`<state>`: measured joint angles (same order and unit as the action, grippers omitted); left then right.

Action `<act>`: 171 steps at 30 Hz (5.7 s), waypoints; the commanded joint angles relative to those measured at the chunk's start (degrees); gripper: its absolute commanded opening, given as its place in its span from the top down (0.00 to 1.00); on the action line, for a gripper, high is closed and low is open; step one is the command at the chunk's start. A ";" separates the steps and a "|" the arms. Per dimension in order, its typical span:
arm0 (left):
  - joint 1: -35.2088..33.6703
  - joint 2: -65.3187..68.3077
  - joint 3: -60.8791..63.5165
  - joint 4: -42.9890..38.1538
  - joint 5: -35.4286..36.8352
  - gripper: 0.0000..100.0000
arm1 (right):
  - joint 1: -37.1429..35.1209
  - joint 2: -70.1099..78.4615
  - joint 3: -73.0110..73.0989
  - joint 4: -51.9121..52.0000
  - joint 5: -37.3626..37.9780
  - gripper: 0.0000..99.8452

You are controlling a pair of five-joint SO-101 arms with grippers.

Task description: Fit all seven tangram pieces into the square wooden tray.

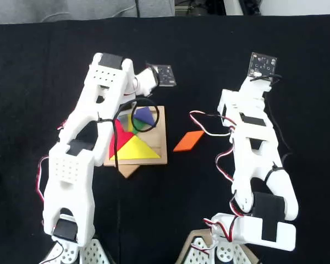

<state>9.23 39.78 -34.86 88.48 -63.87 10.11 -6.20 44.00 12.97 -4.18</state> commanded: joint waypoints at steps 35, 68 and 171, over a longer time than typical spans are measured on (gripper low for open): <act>4.00 3.43 -4.88 -7.21 -1.14 0.87 | 0.53 -0.13 -4.18 -1.32 0.00 0.99; 2.07 2.99 -5.05 -2.73 -1.14 0.87 | 0.53 -0.13 -4.18 -1.32 0.00 0.99; 14.55 16.09 -25.63 5.10 37.45 0.97 | 5.27 -0.22 -4.26 -1.41 -8.88 0.99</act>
<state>25.76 57.27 -57.89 91.82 -23.43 15.65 -6.20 44.00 12.97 -12.44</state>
